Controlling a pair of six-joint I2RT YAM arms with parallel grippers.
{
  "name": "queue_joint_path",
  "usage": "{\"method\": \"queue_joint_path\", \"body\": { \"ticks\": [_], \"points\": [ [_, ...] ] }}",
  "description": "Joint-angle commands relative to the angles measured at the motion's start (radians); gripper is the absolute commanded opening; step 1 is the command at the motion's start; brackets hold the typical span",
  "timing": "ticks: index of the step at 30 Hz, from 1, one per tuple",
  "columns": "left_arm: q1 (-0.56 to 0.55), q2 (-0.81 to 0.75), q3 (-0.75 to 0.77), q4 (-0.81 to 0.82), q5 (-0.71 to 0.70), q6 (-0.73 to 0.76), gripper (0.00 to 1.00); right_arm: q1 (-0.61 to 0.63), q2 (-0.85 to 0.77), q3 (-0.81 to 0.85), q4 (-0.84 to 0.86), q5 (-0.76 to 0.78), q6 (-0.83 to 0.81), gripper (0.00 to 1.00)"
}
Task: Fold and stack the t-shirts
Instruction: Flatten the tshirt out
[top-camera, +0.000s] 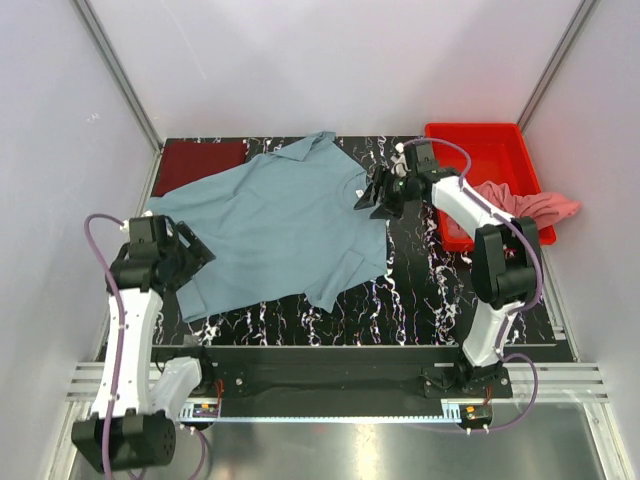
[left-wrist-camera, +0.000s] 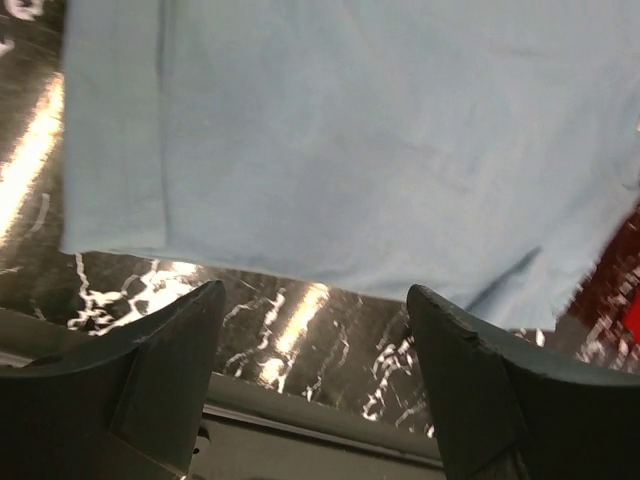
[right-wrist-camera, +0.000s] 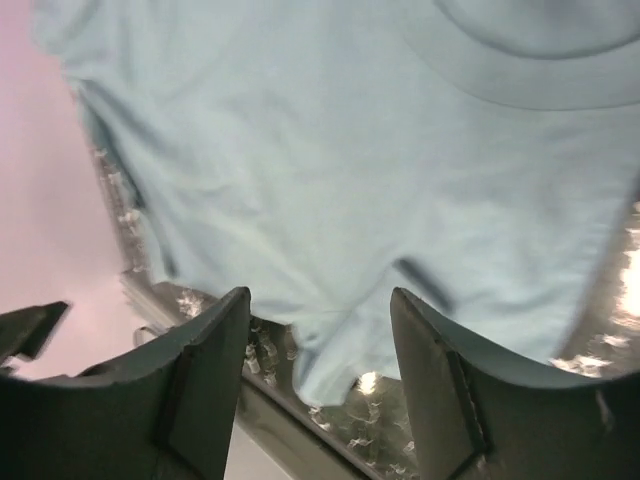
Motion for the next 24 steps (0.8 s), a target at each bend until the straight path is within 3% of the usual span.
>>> {"method": "queue_joint_path", "body": {
  "ticks": [1,5,7,10,24],
  "points": [
    [-0.003,0.065,0.039,0.034,-0.111,0.011,0.79,-0.004,0.021,0.073,-0.262,0.083,-0.169,0.66],
    [-0.002,0.098,0.028,0.051,-0.143,0.022,0.79,-0.004,-0.112,-0.097,-0.212,0.088,-0.209,0.57],
    [-0.003,0.110,0.028,0.043,-0.142,0.021,0.78,-0.002,-0.120,-0.132,-0.184,0.030,-0.220,0.47],
    [0.002,0.118,0.008,0.040,-0.123,-0.015,0.76,-0.001,-0.073,-0.168,-0.135,-0.056,-0.185,0.40],
    [0.000,0.107,-0.049,0.038,-0.083,-0.110,0.70,0.009,0.131,-0.125,-0.008,-0.071,-0.125,0.43]
  ]
}}
